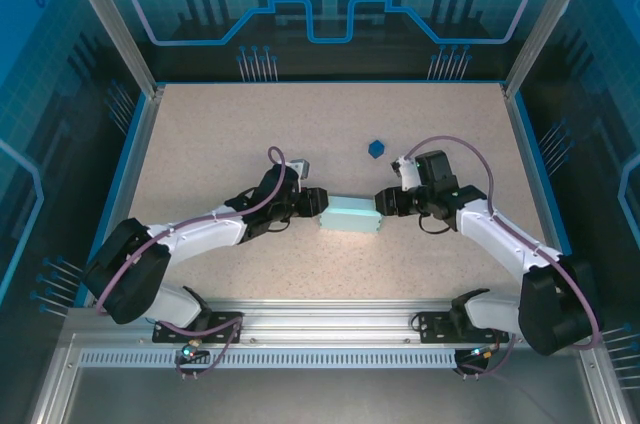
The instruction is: Fold the paper box
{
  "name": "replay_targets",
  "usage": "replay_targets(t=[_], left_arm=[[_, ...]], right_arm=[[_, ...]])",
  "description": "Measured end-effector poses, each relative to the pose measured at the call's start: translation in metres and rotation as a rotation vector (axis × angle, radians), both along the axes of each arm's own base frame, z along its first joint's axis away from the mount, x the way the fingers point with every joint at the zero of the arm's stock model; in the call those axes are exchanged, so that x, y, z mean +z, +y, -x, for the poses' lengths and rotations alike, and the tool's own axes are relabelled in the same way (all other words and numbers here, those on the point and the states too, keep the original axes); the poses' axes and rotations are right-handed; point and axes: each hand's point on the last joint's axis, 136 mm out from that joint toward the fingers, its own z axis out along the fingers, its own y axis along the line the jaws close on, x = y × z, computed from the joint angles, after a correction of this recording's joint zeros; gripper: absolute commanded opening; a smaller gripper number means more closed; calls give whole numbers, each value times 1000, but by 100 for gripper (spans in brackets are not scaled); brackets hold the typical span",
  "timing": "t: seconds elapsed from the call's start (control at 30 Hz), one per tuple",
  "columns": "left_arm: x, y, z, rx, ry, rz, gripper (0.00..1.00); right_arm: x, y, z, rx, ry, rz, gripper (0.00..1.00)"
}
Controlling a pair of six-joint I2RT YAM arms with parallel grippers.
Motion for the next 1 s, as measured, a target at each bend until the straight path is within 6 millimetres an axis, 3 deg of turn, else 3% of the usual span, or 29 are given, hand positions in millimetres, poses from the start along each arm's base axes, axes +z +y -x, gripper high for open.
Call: replay_targets(t=[0.3,0.5,0.67,1.0], left_arm=[[-2,1,5,-11,25,-8,51],[-5,-3,9,-30,23,25,43],[-6,-5,9,-38,16,49,42],[-2,-4,13,-42,43,34,48]], right_arm=[[-5,5,3,-4,11,-82,39],[-10,8,6,-12,8,-126,33],[-10,8,3,-22,-2,-142,32],[-5,6,1,-32,21,-118,45]])
